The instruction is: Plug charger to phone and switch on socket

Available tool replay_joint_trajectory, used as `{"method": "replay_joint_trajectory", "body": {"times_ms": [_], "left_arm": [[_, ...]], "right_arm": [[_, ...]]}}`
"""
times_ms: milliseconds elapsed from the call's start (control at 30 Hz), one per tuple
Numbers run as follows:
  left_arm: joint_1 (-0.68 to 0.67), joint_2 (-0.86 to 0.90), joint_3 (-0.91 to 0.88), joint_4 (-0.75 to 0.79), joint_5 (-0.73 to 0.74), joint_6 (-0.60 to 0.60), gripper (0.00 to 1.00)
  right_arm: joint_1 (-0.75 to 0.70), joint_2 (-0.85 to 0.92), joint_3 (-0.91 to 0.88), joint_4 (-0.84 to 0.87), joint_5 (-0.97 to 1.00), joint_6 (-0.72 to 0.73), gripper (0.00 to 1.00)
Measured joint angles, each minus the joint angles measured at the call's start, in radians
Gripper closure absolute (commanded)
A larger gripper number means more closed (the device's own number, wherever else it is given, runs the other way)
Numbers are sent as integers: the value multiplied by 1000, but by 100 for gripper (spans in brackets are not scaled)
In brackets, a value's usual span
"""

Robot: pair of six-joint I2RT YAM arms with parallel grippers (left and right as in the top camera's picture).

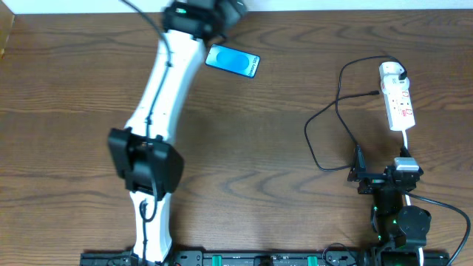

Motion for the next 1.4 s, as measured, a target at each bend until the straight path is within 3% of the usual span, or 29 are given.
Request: {"method": "replay_joint_trajectory", "body": {"times_ms": [433,533,633,1033,1400], "left_arm": [[-44,240,-4,247,-142,260,1],[-43,279,-5,281,-146,343,13],[-43,294,-5,301,-149,393,14],[-32,381,-6,439,-149,443,13],[15,433,-6,450,-114,446,13]], "right_arm": [[0,0,0,0,0,0,1],[0,0,0,0,0,0,1],[0,0,0,0,0,0,1],[0,0,0,0,0,0,1],[0,0,0,0,0,0,1]]}}
